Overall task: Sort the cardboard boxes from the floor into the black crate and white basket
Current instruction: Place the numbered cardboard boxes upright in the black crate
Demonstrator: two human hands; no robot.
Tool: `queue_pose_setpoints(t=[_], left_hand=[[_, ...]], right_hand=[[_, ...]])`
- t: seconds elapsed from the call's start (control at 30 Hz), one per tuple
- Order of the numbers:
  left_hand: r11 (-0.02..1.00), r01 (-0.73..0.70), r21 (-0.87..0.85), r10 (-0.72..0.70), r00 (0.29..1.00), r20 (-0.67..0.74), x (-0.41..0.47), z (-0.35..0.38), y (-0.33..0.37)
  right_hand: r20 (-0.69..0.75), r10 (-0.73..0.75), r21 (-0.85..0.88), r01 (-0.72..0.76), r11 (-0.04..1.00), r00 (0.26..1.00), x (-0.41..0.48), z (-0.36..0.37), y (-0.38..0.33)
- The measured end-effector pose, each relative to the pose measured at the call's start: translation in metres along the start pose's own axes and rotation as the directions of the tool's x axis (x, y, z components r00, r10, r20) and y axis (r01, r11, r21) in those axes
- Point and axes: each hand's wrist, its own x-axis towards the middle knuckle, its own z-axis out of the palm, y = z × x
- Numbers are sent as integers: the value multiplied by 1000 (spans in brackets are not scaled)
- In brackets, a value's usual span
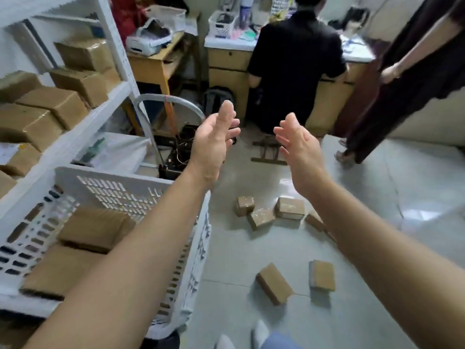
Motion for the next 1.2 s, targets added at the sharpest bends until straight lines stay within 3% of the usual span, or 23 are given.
queue_pose_setpoints(t=[0.27, 0.5, 0.6, 0.83, 1.2], left_hand=[[997, 72, 36, -79, 952, 297, -20, 140, -25], [987, 140, 82, -161, 898, 410, -42, 271, -66], [979, 176, 104, -202, 903, 379, -49, 326, -90], [950, 302, 83, -313, 913, 260, -56, 430, -151], [918, 396, 2, -396, 918, 5, 3, 463, -208]], right_hand=[[-333, 59, 40, -48, 998, 941, -31, -162, 15], [-447, 90, 78, -62, 995, 890, -49, -297, 47], [-479, 157, 107, -120, 987, 863, -43, -355, 68], [-397, 221, 84, -204, 975, 891, -4, -461, 118], [-216, 306, 10, -312, 950, 927, 103, -490, 172]])
